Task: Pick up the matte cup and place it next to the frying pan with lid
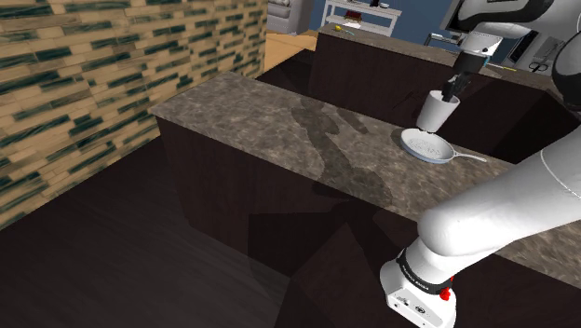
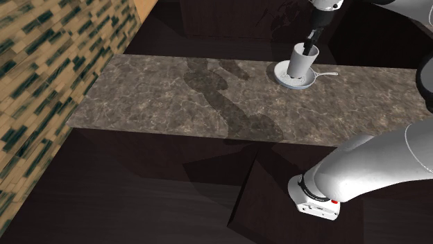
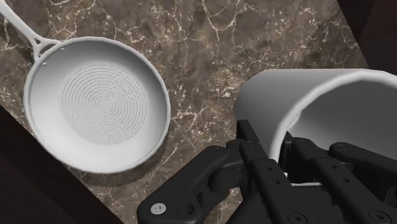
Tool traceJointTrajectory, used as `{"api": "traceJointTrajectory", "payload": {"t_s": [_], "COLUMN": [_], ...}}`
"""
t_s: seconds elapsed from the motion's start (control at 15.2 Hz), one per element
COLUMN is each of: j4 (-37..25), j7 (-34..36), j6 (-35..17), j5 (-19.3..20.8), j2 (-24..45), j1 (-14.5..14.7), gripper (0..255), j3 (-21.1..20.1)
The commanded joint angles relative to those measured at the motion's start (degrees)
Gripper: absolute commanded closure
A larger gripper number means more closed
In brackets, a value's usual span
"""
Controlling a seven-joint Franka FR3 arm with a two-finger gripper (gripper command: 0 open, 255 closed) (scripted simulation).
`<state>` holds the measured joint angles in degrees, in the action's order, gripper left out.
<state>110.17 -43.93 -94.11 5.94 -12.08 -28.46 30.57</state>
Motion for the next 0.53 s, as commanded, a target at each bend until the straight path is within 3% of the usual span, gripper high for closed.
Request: {"api": "traceJointTrajectory", "payload": {"t_s": [0.0, 0.46], "j4": [-0.2, -5.8], "j7": [-3.0, -14.6], "j6": [-0.2, 0.0], "j5": [0.5, -0.7], "j2": [0.2, 5.8], "j1": [-1.1, -4.9], "gripper": [255, 255], "j3": [1.8, 9.0]}}
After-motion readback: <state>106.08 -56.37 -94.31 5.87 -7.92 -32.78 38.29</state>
